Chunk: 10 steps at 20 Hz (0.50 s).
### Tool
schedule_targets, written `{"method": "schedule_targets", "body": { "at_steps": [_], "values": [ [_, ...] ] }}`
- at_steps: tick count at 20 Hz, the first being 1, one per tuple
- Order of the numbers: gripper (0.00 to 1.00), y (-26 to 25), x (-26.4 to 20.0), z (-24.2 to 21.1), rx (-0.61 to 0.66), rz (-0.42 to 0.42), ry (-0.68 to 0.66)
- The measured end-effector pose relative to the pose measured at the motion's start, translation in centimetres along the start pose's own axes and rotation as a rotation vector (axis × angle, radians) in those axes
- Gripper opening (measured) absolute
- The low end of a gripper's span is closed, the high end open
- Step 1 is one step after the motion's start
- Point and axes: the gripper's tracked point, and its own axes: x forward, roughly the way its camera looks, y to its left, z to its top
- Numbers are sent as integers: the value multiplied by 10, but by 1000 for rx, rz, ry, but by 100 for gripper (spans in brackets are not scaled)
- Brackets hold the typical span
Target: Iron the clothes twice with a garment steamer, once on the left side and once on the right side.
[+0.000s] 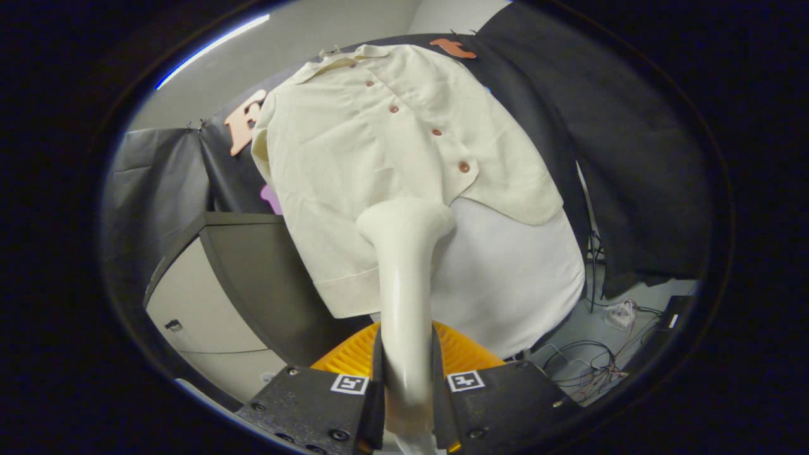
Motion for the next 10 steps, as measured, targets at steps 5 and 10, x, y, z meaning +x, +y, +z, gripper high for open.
{"method": "schedule_targets", "body": {
  "at_steps": [5,10],
  "values": [
    [31,9,-18,35,-3,22,-46],
    [31,20,-31,95,-50,36,-110]
  ]
}}
